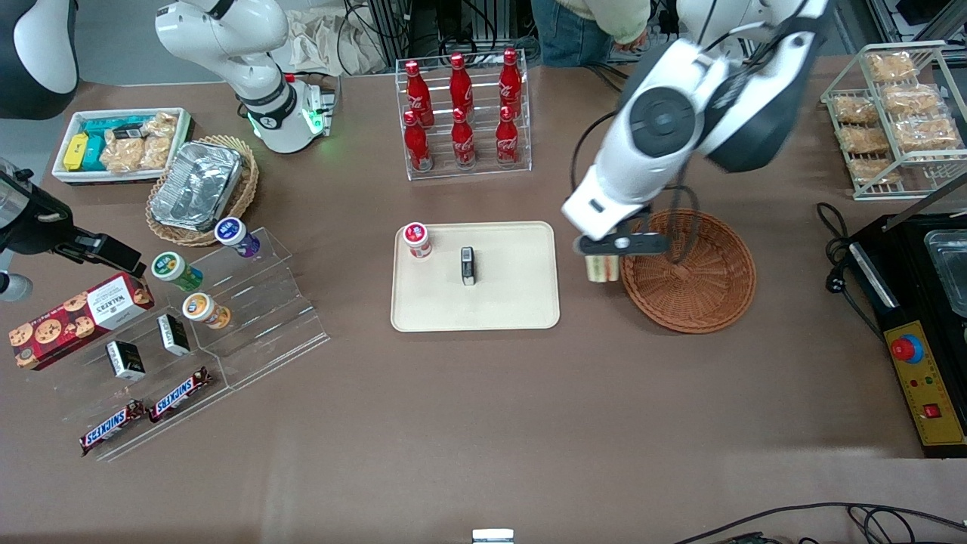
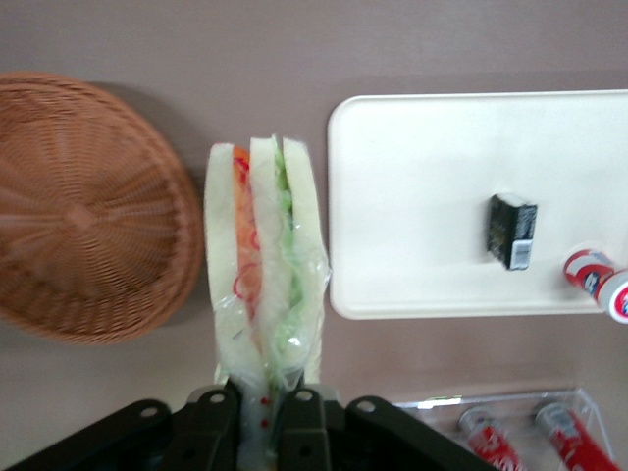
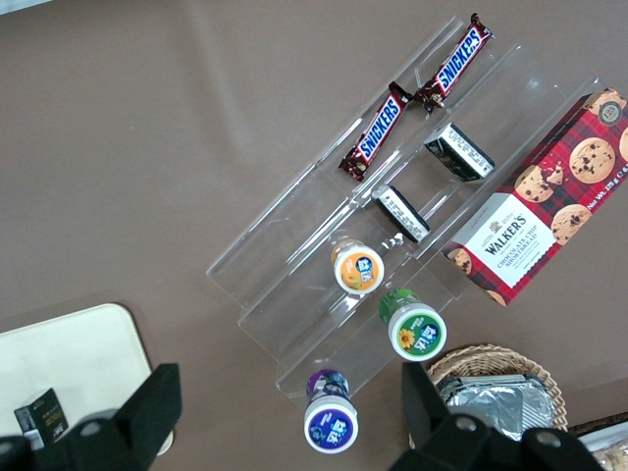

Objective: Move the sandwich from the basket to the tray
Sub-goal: 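Carry the held sandwich over the white tray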

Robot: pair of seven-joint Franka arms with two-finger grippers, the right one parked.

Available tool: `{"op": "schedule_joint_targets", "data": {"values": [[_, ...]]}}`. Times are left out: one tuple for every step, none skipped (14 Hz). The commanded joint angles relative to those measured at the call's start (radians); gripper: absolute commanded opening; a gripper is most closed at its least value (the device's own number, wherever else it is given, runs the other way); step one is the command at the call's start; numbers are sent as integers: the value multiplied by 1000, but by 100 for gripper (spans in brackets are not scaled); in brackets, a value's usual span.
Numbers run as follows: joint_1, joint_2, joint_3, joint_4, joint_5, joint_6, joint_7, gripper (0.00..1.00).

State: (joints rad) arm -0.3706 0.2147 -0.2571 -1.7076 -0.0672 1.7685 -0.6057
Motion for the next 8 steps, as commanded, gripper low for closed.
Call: {"op": "schedule_joint_targets", "data": {"values": [[-54, 69, 12, -58, -34, 150, -64, 0], [-79, 101, 13, -58, -29, 181, -81, 0], [-91, 135, 13, -56, -23, 195, -89, 0], [-100, 164, 13, -56, -22, 218, -85, 0], [-105, 190, 13, -63, -22, 258, -88, 0], [-120, 212, 13, -76, -23, 284, -91, 0], [-126, 221, 15, -85, -20, 317, -91, 0], [-128, 235, 16, -92, -20, 339, -91, 0]]}}
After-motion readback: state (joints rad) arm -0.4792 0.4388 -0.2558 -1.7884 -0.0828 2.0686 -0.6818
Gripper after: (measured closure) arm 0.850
